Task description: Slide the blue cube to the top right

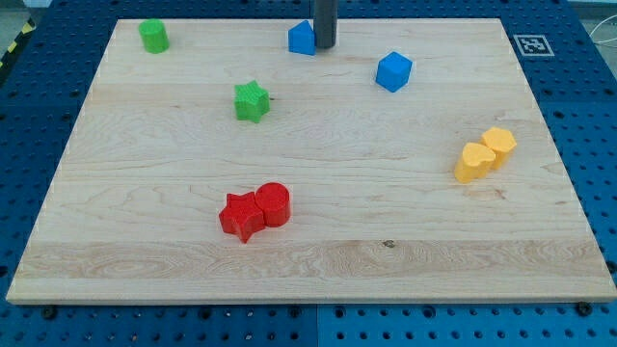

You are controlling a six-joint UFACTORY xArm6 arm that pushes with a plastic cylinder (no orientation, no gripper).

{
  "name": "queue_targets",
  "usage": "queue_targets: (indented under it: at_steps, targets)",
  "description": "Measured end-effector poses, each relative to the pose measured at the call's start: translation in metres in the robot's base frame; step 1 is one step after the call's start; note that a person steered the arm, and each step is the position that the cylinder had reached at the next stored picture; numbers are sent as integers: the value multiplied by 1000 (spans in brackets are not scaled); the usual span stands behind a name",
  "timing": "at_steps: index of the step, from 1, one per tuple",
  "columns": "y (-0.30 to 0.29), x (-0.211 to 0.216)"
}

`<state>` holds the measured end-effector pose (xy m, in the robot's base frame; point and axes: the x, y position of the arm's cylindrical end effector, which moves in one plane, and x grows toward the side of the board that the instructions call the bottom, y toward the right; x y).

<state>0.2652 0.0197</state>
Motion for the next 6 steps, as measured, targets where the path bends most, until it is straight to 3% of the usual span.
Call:
queue_targets:
  at_steps: [2,6]
  targets:
    - [17,72]
    - [114,63]
